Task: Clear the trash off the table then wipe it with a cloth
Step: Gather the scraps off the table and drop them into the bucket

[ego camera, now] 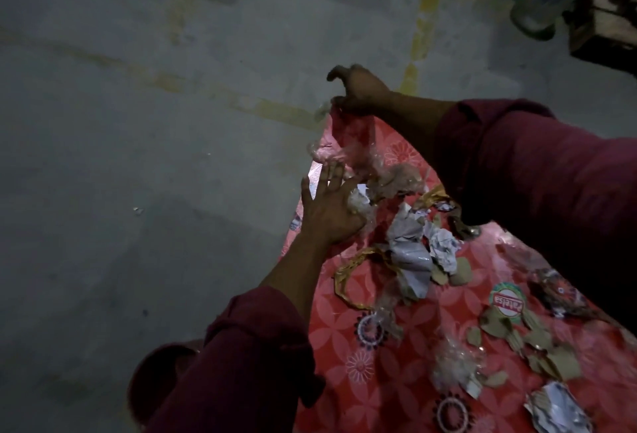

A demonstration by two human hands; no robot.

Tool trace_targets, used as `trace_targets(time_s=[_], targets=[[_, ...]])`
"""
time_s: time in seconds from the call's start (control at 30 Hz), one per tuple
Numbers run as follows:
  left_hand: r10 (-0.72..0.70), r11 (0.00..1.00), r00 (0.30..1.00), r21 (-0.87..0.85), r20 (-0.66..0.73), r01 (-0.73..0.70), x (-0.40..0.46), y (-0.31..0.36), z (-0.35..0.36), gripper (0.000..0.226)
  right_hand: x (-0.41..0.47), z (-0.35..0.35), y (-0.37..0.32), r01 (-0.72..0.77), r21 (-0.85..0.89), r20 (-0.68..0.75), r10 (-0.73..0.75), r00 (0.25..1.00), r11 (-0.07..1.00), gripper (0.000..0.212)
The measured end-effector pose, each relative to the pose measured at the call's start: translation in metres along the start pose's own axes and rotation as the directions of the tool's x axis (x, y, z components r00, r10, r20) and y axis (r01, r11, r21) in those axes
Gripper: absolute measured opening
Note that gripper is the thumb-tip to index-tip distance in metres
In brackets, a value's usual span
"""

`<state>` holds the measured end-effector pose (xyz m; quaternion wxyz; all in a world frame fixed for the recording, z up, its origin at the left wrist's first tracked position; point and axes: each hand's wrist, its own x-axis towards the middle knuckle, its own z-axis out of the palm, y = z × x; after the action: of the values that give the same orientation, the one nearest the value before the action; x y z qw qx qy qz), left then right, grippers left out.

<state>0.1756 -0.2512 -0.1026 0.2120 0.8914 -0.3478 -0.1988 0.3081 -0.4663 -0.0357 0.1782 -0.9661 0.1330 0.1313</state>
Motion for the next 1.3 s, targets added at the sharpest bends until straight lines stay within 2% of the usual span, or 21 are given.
trace_targets(time_s=[0.07, 0.17, 0.27, 0.37, 0.43, 0.5, 0.63, 0.7, 0.77, 0.87, 0.93, 0.97, 1.03, 1.1, 1.3], targets=[[0.006, 1.000, 1.000, 0.024, -0.020, -0.005, 0.001, -0.003, 0.005, 0.084, 0.011, 0.007, -0.001, -0.011, 0.016, 0.036, 0.010, 0.999, 1.000, 0.059], [-0.005, 1.000, 1.000, 0.019, -0.021, 0.005, 0.002, -0.003, 0.006, 0.084, 0.012, 0.020, 0.002, -0.046, 0.092, -0.023, 0.049, 0.999, 0.995, 0.036], [-0.016, 1.000, 1.000, 0.015, 0.007, 0.016, 0.002, 0.000, 0.001, 0.087, 0.001, 0.031, 0.004, -0.119, 0.252, -0.142, 0.159, 0.977, 0.960, 0.018], [-0.037, 0.999, 0.999, -0.007, 0.019, 0.037, 0.003, 0.001, 0.001, 0.079, -0.023, 0.027, 0.005, -0.087, 0.376, -0.293, 0.207, 0.933, 0.923, 0.018], [-0.049, 0.999, 0.999, 0.001, -0.005, 0.049, 0.001, 0.003, 0.004, 0.077, -0.044, 0.022, 0.008, -0.047, 0.375, -0.307, 0.172, 0.936, 0.926, 0.028], [-0.061, 0.998, 0.997, -0.018, -0.036, 0.061, -0.004, 0.006, 0.004, 0.078, -0.073, 0.015, 0.014, -0.052, 0.369, -0.183, 0.128, 0.975, 0.928, 0.041], [-0.088, 0.987, 0.995, -0.136, -0.038, 0.083, -0.012, 0.012, -0.006, 0.088, -0.141, 0.006, 0.032, -0.111, 0.256, 0.091, 0.090, 0.992, 0.960, 0.032], [-0.145, 0.943, 0.989, -0.303, -0.011, 0.135, -0.016, 0.017, -0.010, 0.097, -0.173, 0.007, 0.032, -0.185, 0.375, 0.276, 0.081, 0.958, 0.908, 0.055], [-0.211, 0.867, 0.977, -0.453, 0.041, 0.207, -0.021, 0.022, -0.018, 0.103, -0.196, 0.019, 0.023, -0.172, 0.402, 0.315, 0.041, 0.948, 0.899, 0.086], [-0.287, 0.757, 0.957, -0.602, 0.045, 0.255, -0.029, 0.039, -0.034, 0.104, -0.207, 0.048, 0.006, -0.071, 0.205, 0.158, 0.038, 0.987, 0.976, 0.105], [-0.323, 0.671, 0.946, -0.704, 0.004, 0.232, -0.037, 0.054, -0.051, 0.097, -0.211, 0.051, -0.004, -0.042, 0.276, 0.066, 0.025, 0.997, 0.960, 0.102], [-0.320, 0.660, 0.946, -0.728, -0.046, 0.188, -0.042, 0.057, -0.058, 0.093, -0.213, 0.049, -0.007, -0.021, 0.345, 0.023, 0.014, 1.000, 0.938, 0.094], [-0.269, 0.680, 0.953, -0.728, -0.138, 0.086, -0.055, 0.055, -0.069, 0.088, -0.224, 0.039, -0.014, 0.032, 0.432, -0.062, -0.006, 0.998, 0.901, 0.074], [-0.217, 0.703, 0.952, -0.712, -0.215, 0.000, -0.070, 0.051, -0.080, 0.075, -0.242, 0.031, -0.026, 0.064, 0.442, -0.132, -0.006, 0.991, 0.895, 0.065], [-0.282, 0.725, 0.902, -0.688, -0.327, -0.023, -0.167, 0.054, -0.101, 0.064, -0.319, 0.026, -0.084, 0.182, 0.507, -0.201, -0.090, 0.975, 0.843, 0.055]])
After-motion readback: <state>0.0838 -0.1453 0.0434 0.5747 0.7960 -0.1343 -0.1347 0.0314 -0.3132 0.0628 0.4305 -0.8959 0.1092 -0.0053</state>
